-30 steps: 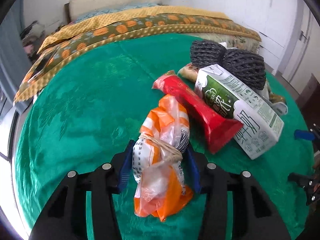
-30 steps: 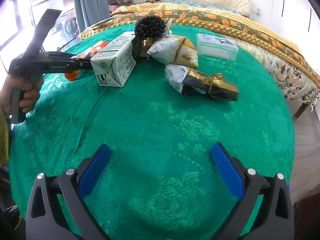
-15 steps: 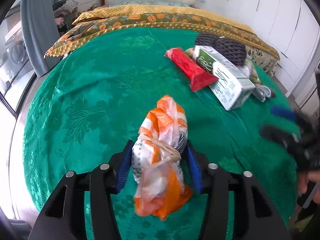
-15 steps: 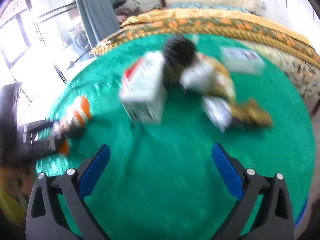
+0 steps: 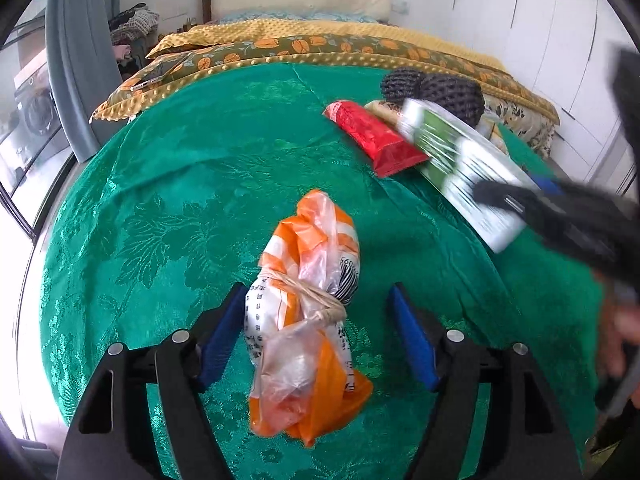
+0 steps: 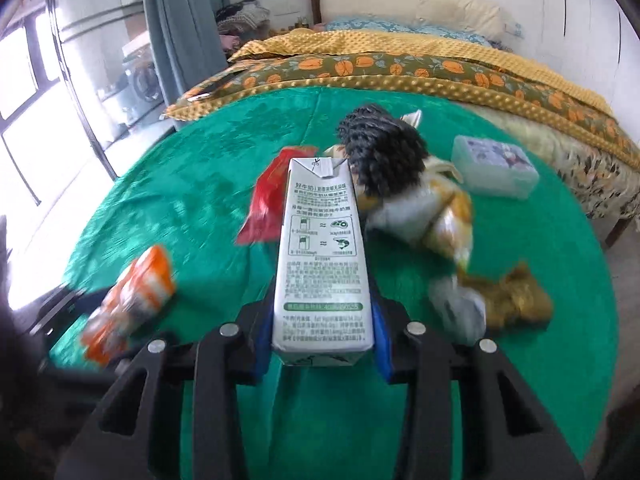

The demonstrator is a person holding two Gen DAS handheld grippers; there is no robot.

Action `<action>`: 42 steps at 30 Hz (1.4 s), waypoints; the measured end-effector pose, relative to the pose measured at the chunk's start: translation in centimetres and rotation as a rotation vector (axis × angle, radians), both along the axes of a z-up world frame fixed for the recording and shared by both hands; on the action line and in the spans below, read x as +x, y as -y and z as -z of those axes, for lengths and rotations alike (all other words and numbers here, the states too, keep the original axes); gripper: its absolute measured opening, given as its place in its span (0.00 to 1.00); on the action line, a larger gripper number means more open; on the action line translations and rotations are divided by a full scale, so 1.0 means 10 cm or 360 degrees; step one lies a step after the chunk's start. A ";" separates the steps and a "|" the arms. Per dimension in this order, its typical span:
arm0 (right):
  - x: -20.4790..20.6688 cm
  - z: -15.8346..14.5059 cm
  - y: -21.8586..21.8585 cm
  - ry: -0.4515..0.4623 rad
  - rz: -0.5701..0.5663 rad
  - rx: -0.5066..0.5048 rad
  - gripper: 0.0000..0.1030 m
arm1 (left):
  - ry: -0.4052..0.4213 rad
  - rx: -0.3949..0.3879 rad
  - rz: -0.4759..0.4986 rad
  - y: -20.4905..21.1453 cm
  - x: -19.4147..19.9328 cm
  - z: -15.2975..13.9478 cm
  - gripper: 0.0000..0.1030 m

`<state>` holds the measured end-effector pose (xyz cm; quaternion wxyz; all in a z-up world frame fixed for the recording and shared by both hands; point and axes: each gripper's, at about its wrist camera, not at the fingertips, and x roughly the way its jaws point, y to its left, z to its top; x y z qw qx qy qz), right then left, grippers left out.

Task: Collect trash
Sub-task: 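Lift the milk carton with the right tool while the left tool holds the snack bag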

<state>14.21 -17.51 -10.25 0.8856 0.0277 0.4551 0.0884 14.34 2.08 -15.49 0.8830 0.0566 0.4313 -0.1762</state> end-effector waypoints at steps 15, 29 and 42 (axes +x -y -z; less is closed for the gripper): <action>-0.91 0.14 1.47 -0.0233 0.0464 0.0895 0.55 | -0.0012 0.0029 0.0021 0.04 -0.02 0.00 0.81; -0.70 -0.18 0.97 -0.0240 -0.0154 0.0025 0.83 | -0.0162 -0.0012 0.0189 -0.19 0.00 -0.07 0.90; -0.56 -0.05 0.63 -0.0532 -0.0245 -0.0005 0.54 | -0.0142 0.0078 0.0274 -0.04 0.01 -0.15 0.90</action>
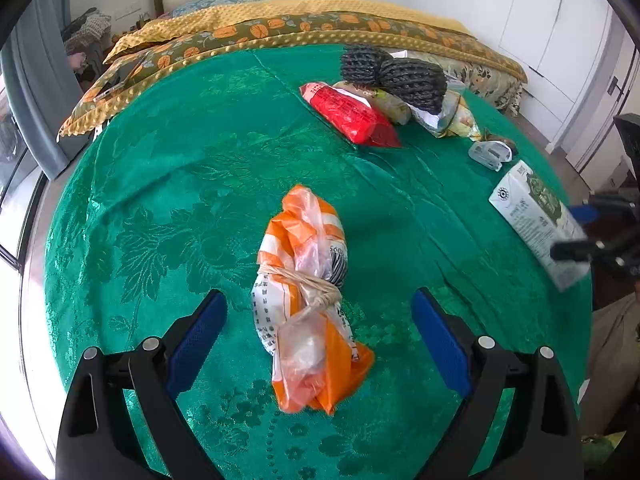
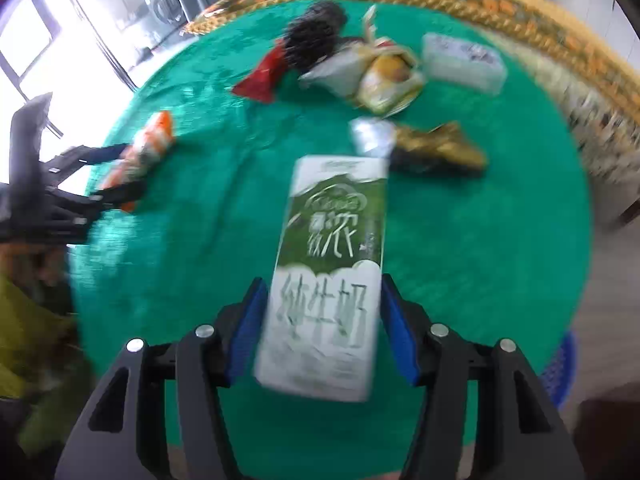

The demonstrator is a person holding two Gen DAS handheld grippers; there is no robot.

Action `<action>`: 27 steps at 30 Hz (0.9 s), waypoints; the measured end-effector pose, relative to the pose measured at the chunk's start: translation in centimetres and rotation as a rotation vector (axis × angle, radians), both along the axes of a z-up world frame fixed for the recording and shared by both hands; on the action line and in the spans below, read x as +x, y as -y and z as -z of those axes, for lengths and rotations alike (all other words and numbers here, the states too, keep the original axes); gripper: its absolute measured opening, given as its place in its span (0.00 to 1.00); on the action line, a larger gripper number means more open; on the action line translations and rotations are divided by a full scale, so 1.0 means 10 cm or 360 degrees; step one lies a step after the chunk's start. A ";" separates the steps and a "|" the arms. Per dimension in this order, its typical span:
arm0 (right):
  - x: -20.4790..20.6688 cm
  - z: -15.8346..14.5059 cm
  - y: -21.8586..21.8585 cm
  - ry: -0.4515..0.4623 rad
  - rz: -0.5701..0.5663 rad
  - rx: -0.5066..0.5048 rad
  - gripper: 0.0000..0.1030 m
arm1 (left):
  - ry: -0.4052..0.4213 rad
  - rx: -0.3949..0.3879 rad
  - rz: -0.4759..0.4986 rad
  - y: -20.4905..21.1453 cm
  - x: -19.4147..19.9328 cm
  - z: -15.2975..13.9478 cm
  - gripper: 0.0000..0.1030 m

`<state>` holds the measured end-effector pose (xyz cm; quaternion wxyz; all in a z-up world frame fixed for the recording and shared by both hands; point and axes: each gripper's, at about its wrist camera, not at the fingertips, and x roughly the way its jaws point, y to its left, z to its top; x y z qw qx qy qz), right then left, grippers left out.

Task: Collect trash
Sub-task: 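Lift the milk carton with the right tool while the left tool holds the snack bag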

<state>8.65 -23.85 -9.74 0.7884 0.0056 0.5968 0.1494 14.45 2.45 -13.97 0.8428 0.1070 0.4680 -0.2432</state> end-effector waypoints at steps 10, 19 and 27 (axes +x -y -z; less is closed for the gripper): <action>0.15 -0.03 -0.18 0.0026 0.0034 -0.0122 0.65 | 0.0045 0.0087 0.0013 0.02 0.10 -0.04 0.89; 0.29 -0.02 -0.27 0.0093 0.0009 -0.0220 0.50 | 0.0008 0.0129 0.0019 0.05 0.18 0.01 0.43; 0.14 -0.24 -0.03 0.0196 0.0099 0.0016 0.49 | 0.0039 0.0013 0.0004 0.12 0.05 -0.14 0.41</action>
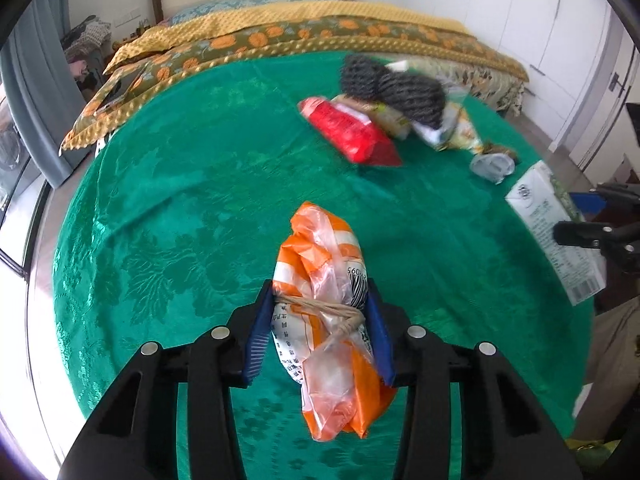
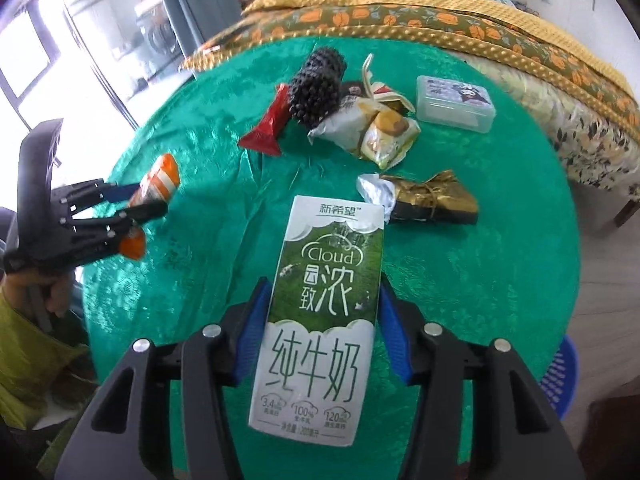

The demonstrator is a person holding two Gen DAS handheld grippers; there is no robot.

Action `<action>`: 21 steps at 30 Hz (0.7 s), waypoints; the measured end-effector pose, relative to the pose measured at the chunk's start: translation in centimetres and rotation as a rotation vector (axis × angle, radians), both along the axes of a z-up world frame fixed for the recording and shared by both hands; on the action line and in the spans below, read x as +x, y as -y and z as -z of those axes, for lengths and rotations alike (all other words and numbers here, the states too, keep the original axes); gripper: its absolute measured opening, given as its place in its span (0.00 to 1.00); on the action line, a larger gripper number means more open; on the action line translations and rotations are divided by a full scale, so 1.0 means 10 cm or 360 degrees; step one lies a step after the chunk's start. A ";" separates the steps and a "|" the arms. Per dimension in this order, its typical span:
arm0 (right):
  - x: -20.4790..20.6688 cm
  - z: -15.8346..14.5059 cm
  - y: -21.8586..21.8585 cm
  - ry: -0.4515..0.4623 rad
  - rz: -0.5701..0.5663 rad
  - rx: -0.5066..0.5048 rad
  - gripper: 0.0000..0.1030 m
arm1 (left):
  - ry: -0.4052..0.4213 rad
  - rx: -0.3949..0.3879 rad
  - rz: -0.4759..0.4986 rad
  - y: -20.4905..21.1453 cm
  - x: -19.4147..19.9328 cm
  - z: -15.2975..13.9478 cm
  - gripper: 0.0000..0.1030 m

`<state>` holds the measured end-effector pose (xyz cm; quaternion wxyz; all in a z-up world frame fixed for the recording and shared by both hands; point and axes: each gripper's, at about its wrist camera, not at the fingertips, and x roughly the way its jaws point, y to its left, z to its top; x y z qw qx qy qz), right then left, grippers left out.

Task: Collect trash
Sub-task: 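Lift the milk carton with the right tool while the left tool holds the snack bag, then carry the carton and snack bag to the blue wastebasket and release both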

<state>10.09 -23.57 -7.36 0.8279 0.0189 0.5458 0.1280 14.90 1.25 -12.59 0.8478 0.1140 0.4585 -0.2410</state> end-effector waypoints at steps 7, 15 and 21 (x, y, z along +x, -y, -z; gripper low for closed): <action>-0.14 -0.12 0.27 0.0089 0.0082 0.0143 0.49 | 0.0014 -0.0106 0.0140 0.48 -0.24 -0.19 0.42; -0.45 -0.31 1.08 0.0197 0.0303 0.0151 0.49 | -0.0034 -0.0240 0.0378 1.43 -0.51 -0.30 0.42; -0.74 -0.23 2.03 0.0215 0.0590 0.0067 0.49 | -0.0099 -0.0294 0.0579 2.33 -0.77 -0.29 0.42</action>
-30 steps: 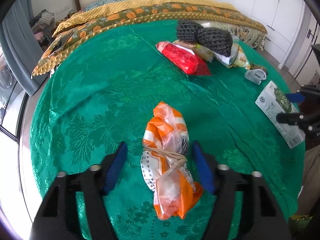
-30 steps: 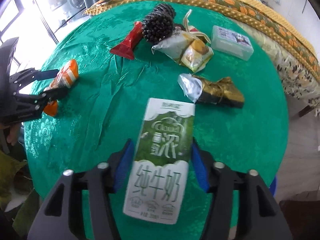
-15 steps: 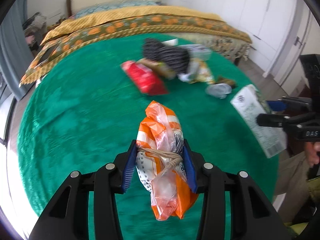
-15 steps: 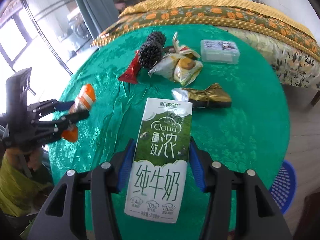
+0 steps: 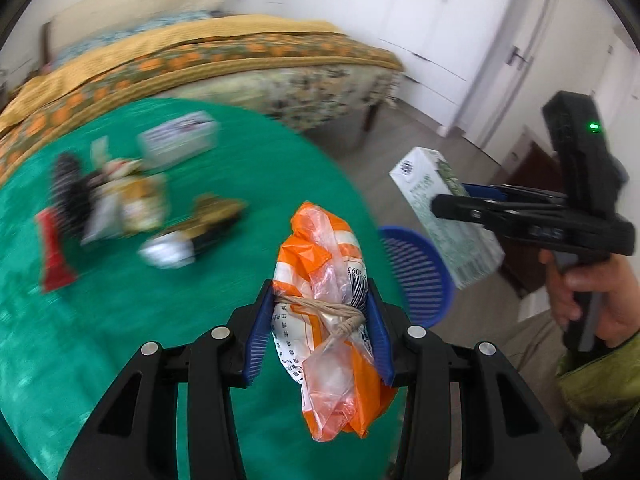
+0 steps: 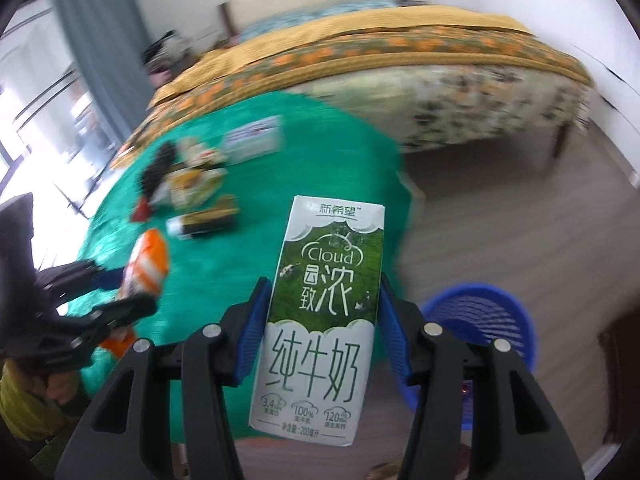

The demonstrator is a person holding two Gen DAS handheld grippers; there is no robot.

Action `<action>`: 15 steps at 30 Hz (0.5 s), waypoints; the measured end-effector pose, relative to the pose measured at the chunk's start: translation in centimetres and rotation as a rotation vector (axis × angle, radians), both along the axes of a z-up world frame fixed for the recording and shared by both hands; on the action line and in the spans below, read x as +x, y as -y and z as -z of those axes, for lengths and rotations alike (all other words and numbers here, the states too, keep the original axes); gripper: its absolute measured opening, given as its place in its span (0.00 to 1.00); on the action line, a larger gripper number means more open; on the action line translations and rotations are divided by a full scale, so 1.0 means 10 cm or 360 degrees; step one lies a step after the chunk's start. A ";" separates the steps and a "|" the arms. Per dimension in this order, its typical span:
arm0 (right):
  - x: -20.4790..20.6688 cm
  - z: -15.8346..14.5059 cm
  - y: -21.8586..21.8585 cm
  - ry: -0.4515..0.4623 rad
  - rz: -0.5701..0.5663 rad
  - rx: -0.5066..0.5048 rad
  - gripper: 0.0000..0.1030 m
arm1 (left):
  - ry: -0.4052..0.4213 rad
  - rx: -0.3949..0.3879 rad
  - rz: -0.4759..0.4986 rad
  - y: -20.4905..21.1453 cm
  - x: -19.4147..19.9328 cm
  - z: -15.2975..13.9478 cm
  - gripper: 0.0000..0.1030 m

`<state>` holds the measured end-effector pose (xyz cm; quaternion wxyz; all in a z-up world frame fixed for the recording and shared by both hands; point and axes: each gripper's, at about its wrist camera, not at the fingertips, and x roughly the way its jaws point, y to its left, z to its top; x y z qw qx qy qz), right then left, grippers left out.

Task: Collect trash
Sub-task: 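Carry the carton and snack bag to the blue wastebasket and release both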

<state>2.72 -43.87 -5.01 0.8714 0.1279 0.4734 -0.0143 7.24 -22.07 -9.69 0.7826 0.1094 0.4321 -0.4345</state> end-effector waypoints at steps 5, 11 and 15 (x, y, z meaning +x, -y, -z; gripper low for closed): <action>-0.24 0.18 0.71 -0.0036 0.0208 -0.0059 0.49 | -0.0027 -0.0003 0.0131 0.72 -0.23 0.09 0.42; -0.44 0.51 1.33 -0.0093 0.0361 -0.0051 0.49 | -0.0068 0.0048 0.0225 1.51 -0.42 0.39 0.42; -0.54 0.70 1.61 -0.0123 0.0417 -0.0030 0.50 | -0.0090 0.0096 0.0244 1.94 -0.49 0.69 0.42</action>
